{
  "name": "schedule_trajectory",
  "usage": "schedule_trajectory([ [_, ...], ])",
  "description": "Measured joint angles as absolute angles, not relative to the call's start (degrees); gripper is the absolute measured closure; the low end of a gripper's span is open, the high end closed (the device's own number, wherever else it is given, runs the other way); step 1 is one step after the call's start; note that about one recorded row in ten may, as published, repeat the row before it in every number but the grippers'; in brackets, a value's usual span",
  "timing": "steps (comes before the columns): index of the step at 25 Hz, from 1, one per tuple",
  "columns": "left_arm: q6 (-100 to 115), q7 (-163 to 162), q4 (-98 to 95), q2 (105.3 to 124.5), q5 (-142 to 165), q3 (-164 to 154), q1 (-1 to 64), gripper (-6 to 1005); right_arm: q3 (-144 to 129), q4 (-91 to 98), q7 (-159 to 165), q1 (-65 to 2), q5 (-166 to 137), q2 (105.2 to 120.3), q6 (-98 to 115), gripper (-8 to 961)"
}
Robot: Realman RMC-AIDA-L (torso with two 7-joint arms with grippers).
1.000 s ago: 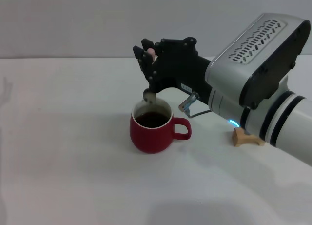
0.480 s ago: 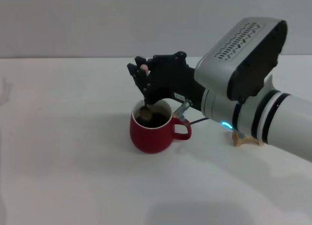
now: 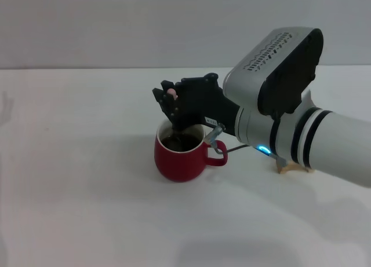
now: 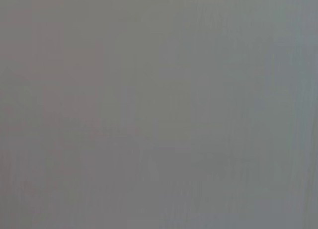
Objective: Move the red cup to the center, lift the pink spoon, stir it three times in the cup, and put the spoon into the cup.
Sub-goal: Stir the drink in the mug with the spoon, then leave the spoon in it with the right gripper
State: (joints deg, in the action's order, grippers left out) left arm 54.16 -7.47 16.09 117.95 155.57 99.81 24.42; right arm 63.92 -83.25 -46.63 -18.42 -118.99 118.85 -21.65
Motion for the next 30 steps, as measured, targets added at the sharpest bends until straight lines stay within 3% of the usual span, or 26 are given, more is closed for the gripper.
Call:
schedule_trajectory([
  [30,54.5,-8.3,16.3,117.95,155.6,99.9,24.2,161,65.6,-69.7,-46.8,-28.9,-117.2,119.09,-20.6,820],
])
